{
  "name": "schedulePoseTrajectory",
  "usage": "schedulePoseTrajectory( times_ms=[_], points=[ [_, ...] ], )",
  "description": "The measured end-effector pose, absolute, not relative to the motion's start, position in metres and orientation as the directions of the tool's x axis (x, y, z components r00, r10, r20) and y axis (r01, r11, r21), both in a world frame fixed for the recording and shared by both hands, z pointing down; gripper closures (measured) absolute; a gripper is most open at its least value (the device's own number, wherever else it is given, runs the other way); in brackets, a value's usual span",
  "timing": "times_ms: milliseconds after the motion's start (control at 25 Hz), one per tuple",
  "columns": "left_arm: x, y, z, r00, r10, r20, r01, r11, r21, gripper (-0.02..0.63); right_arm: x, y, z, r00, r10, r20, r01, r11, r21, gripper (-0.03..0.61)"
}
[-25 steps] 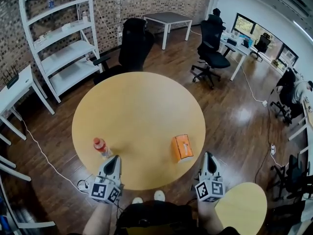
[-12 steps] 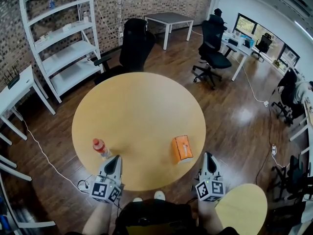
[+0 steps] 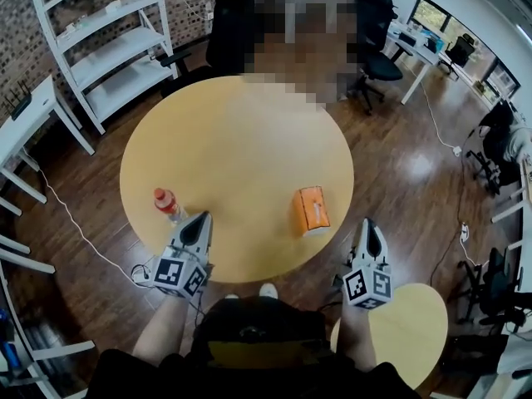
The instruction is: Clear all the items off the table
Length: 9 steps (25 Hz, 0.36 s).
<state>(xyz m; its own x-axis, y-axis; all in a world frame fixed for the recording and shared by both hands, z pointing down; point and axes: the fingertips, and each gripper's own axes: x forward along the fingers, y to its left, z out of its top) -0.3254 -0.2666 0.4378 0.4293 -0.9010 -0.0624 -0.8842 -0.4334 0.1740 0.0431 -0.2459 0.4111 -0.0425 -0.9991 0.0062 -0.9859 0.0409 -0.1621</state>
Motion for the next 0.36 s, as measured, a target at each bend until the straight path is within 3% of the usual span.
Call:
schedulePoseTrajectory(
  times_ms=[360],
  points=[
    [-0.308,-0.266,0.447,0.464,-0.886,-0.007,-0.871,-0.458,0.18,0.614,0.067,-0.229,0.42,-0.002,-0.999,0.037,-0.982,-0.005,-0.191,0.577]
  ],
)
